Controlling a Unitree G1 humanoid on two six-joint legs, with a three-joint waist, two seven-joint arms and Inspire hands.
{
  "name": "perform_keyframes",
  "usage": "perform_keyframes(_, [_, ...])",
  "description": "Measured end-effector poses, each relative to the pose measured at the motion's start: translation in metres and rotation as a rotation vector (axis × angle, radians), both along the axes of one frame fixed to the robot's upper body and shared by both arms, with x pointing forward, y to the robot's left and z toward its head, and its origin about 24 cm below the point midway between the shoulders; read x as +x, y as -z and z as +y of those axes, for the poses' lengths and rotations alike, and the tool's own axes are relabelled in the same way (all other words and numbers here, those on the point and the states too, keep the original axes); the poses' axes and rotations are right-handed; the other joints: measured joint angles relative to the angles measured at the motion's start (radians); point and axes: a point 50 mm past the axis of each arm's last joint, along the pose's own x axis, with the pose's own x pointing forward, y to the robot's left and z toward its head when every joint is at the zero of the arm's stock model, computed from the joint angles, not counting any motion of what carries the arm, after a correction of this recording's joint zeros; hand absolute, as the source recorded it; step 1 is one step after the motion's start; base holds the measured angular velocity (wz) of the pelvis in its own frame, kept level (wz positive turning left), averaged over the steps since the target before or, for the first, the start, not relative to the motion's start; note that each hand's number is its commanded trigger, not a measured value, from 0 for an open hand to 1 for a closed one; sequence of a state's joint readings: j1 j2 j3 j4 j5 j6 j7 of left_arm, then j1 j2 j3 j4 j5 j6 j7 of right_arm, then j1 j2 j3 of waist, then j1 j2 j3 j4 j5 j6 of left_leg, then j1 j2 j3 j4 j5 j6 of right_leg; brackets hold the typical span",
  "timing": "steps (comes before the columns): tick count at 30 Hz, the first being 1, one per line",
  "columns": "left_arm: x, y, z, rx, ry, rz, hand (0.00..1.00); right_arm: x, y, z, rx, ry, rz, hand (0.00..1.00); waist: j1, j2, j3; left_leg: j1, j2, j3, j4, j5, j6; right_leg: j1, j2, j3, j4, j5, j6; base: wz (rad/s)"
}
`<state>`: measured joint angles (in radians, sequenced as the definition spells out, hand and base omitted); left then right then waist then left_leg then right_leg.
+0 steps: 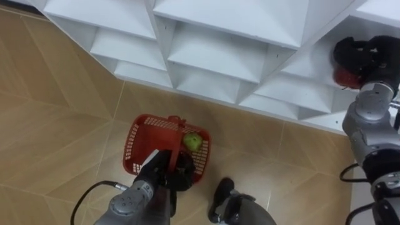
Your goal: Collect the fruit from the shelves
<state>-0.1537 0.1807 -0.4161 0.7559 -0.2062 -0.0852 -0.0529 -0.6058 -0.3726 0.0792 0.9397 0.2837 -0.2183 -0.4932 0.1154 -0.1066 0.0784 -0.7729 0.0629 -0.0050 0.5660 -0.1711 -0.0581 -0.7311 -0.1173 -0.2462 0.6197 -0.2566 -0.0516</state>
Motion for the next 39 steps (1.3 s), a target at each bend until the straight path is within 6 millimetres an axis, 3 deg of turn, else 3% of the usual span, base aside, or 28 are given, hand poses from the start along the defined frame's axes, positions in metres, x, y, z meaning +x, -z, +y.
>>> perform_keyframes(5, [0.005, -0.004, 0.003, 0.007, 0.000, -0.016, 1.00, 0.000, 0.009, 0.010, 0.061, -0.052, 0.019, 1.00, 0.002, 0.008, -0.0030, 0.026, 0.019, 0.004, -0.010, 0.000, 0.000, 0.037, 0.022, 0.000, -0.044, 0.026, -0.003, -0.12])
perform_keyframes(13, [0.005, -0.004, 0.002, -0.070, -0.059, -0.006, 1.00, -0.009, 0.032, 0.022, 0.240, -0.129, 0.044, 1.00, -0.001, 0.033, -0.0127, 0.122, 0.018, 0.029, -0.062, 0.010, 0.011, 0.126, 0.027, 0.013, -0.104, 0.052, 0.010, -0.06])
perform_keyframes(22, [0.005, -0.004, 0.003, -0.106, -0.101, -0.004, 1.00, -0.030, 0.069, 0.055, 0.491, -0.266, 0.083, 1.00, -0.034, 0.052, -0.0234, 0.193, 0.012, 0.040, -0.086, 0.014, 0.019, 0.200, 0.031, 0.024, -0.141, 0.067, 0.024, -0.01])
perform_keyframes(26, [0.007, -0.007, -0.004, -0.141, -0.114, -0.019, 1.00, -0.041, 0.080, 0.062, 0.538, -0.324, 0.102, 1.00, -0.040, 0.072, -0.0357, 0.195, 0.013, 0.043, -0.086, 0.017, 0.025, 0.207, 0.033, 0.023, -0.158, 0.082, 0.027, -0.04])
perform_keyframes(30, [0.011, -0.013, -0.005, -0.158, -0.113, -0.061, 1.00, -0.048, 0.084, 0.072, 0.572, -0.386, 0.095, 1.00, -0.049, 0.080, -0.0412, 0.219, 0.013, 0.067, -0.103, 0.023, 0.031, 0.212, 0.032, 0.041, -0.158, 0.090, 0.030, -0.12])
perform_keyframes(33, [0.011, -0.014, -0.007, -0.173, -0.108, -0.072, 1.00, -0.053, 0.090, 0.088, 0.609, -0.430, 0.110, 1.00, -0.056, 0.080, -0.0416, 0.247, 0.013, 0.095, -0.124, 0.030, 0.034, 0.218, 0.031, 0.063, -0.158, 0.096, 0.031, -0.20])
perform_keyframes(39, [0.014, -0.021, -0.023, -0.252, -0.052, -0.096, 1.00, -0.054, 0.093, 0.102, 0.705, -0.486, 0.096, 1.00, -0.069, 0.080, -0.0417, 0.251, 0.016, 0.103, -0.139, 0.043, 0.038, 0.222, 0.034, 0.067, -0.182, 0.116, 0.032, -0.04])
